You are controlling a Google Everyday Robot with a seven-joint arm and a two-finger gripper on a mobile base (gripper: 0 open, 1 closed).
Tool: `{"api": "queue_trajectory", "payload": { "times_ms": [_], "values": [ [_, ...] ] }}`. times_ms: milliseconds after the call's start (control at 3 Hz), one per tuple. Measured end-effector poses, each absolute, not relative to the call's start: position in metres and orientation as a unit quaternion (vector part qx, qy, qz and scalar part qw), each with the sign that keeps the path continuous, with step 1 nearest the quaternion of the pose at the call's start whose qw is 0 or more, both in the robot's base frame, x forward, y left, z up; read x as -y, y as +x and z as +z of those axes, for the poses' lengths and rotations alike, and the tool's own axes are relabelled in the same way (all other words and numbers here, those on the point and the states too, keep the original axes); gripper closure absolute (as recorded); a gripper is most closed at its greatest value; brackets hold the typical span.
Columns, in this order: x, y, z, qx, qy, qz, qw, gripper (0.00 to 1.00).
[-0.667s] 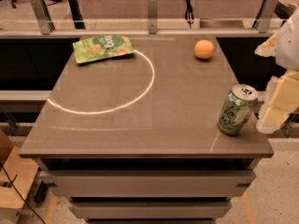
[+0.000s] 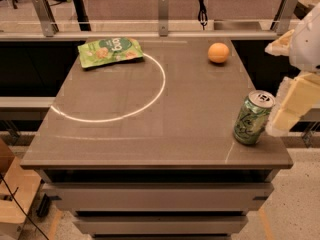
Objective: Move green can near green rice chip bag
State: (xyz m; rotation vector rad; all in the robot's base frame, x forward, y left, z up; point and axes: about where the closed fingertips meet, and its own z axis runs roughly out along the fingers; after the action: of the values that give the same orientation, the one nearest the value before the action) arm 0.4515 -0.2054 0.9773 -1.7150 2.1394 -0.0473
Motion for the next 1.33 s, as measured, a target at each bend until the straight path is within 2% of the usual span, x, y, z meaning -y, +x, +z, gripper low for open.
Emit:
{"api": "queue_trajectory", "payload": {
  "times_ms": [333,1000,1333],
  "values": [
    [0.191,0.464,0.964,-0.754,-0.618,0.007,0.223,0.0],
    [0.201,0.478,0.917,-0.767,-0.606,0.024,0.208,0.0],
    [0.211,0.481,0.899,-0.778,-0.597,0.024,0.193,0.19]
  ]
}}
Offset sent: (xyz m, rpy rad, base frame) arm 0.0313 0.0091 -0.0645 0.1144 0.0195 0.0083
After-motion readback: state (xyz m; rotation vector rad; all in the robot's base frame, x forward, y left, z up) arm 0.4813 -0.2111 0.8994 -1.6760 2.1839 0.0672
